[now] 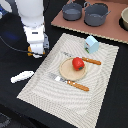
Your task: Interact with the objects in diverse but meaningful ways.
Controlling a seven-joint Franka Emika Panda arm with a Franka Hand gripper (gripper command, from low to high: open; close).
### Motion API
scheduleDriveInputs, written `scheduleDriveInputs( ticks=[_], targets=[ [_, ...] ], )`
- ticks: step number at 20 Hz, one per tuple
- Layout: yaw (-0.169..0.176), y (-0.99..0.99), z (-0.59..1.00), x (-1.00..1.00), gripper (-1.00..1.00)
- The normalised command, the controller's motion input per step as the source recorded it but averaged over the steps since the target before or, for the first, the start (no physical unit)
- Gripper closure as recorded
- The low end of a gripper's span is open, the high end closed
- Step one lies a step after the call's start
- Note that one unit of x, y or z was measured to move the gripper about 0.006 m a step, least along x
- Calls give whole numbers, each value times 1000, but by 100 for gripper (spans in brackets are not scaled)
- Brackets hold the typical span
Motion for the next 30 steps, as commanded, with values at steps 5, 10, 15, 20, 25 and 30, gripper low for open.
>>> scheduleDriveInputs(
  ticks=[5, 10, 15, 20, 25, 30],
  targets=[
    [-81, -39, 1000, 485, 100],
    [-38, -355, 804, 596, 100],
    [-1, -596, 679, 558, 100],
    [-12, -727, 583, 623, 100],
    [-45, -639, 508, 767, 100],
    [-48, -490, 139, 865, 100]
  ],
)
